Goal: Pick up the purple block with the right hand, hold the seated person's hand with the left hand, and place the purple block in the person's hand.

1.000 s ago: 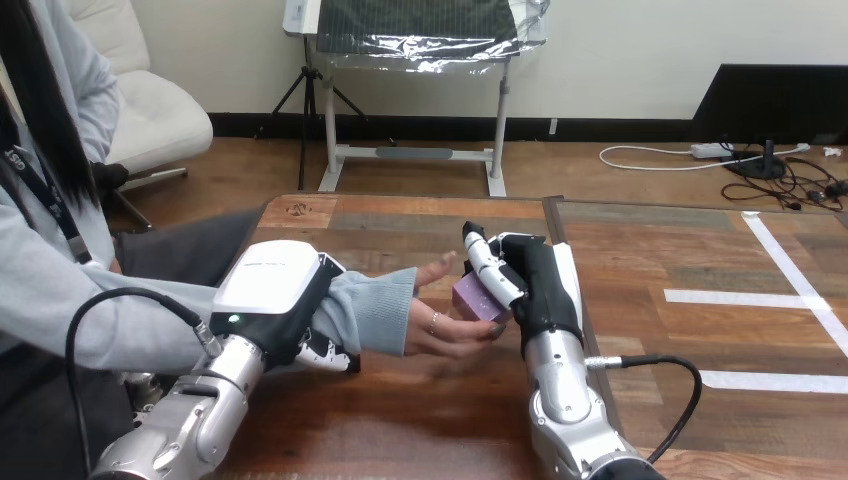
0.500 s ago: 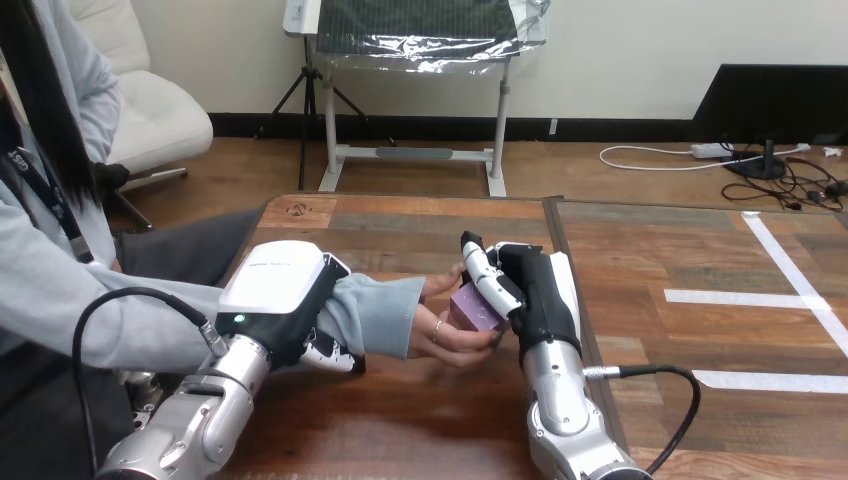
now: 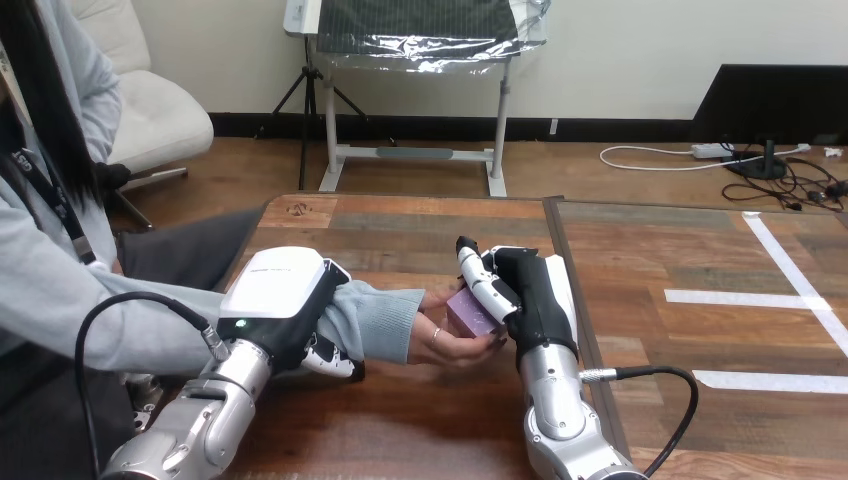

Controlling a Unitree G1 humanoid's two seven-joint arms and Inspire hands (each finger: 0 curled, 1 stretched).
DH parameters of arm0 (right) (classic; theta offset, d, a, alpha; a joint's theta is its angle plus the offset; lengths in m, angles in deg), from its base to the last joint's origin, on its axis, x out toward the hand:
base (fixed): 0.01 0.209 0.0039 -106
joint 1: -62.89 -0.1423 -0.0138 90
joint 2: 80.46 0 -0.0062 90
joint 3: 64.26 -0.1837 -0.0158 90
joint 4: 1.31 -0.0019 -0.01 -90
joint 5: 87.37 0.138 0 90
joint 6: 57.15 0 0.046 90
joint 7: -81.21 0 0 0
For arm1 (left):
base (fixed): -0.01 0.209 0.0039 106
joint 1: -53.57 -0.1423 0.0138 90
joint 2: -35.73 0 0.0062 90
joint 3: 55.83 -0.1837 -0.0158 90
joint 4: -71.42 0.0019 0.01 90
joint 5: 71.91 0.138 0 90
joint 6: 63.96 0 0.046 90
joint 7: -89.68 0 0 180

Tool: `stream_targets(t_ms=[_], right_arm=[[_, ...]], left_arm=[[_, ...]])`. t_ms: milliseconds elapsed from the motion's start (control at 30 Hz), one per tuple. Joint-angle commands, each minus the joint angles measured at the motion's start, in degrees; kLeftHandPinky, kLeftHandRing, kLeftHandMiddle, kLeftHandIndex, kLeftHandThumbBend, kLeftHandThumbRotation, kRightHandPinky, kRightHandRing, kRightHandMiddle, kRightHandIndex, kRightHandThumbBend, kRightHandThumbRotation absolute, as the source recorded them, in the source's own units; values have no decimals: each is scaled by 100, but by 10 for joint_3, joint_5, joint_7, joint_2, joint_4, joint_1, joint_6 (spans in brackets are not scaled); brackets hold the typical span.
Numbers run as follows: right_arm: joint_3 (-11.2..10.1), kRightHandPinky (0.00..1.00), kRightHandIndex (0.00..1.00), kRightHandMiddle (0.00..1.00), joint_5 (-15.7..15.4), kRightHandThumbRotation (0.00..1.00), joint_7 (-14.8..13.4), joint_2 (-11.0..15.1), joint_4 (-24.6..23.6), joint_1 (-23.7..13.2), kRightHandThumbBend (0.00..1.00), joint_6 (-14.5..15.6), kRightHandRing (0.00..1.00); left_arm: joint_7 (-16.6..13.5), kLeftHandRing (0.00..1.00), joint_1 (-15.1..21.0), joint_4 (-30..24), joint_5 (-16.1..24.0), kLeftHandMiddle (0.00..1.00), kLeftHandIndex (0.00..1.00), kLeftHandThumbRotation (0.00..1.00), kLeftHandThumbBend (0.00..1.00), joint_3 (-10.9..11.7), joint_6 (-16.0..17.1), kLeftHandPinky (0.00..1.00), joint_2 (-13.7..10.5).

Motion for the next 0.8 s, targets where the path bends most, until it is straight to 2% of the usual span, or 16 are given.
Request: stream_targets(t_ms=[0,767], right_arm=[[14,4,15,13,-5,49,-1,-63,-40,-17,31,-28,8],[28,5,16,14,-1,49,-2,-72,-57,-15,32,-26,9]], left_arm=[[-27,22,88,-19,-28,28,30,12,83,13,26,16,25],[-47,22,89,-5,-36,28,30,8,83,8,30,18,30]])
